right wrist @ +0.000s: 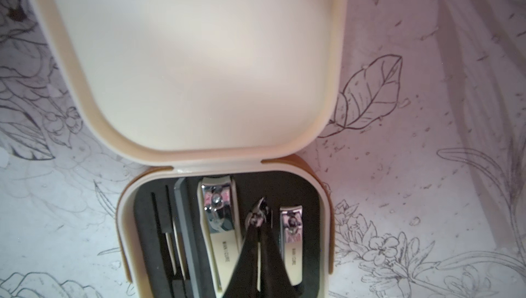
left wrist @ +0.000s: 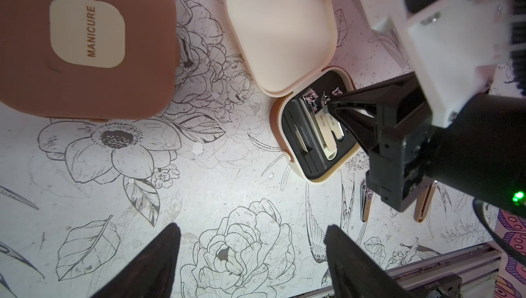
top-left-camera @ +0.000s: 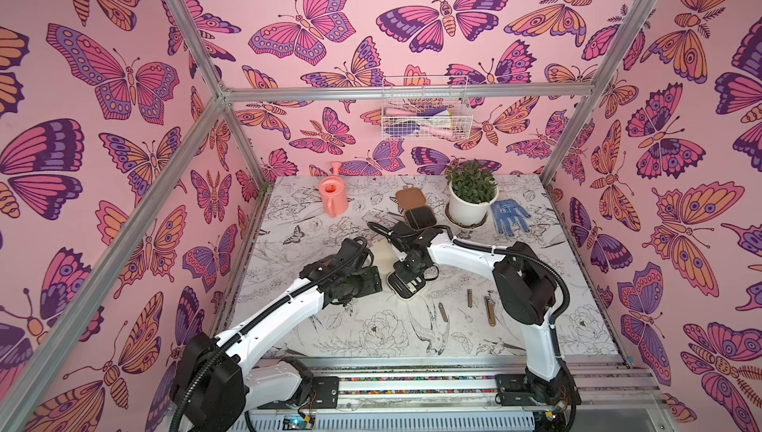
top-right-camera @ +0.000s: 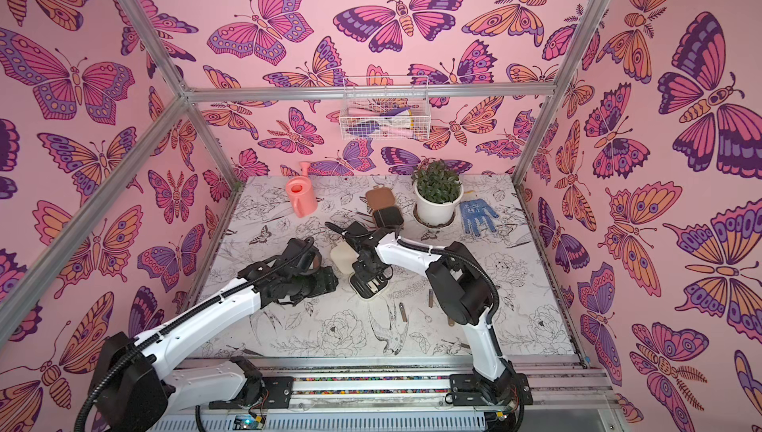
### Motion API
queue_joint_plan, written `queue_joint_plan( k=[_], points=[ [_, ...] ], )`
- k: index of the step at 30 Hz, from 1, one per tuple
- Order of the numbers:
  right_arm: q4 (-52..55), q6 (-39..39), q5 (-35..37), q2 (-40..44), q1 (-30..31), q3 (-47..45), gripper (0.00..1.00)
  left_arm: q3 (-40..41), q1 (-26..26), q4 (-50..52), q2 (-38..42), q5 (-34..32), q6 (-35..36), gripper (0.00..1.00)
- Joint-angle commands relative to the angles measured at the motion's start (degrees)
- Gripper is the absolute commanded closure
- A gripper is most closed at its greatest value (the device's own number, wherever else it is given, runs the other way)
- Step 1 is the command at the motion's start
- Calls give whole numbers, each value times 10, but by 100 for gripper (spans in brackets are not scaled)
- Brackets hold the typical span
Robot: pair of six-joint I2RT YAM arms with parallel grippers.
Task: Organize nail clipper sets
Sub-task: Adjust the nail clipper in the storage box.
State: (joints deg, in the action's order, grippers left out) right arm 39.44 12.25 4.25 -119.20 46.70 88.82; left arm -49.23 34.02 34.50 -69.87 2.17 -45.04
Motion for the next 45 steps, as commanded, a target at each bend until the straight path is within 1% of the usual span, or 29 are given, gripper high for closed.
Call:
queue_joint_plan(
  k=[1,19,26,34,45],
  points=[
    [21,14,39,-43,-5,-17,94,9,-4,8,6,5,4,18],
    [0,-5,24,-33,-27,-62,95,13,-4,8,14,4,2,18],
    [-3,-4,40,-57,-30,-65,95,15,-4,8,17,3,2,19],
    [-10,16,54,-93,-49,-80,97,19,-4,8,22,2,3,19],
    [-2,30,85,-131,-52,-76,99,19,-4,7,21,4,3,20]
  ],
)
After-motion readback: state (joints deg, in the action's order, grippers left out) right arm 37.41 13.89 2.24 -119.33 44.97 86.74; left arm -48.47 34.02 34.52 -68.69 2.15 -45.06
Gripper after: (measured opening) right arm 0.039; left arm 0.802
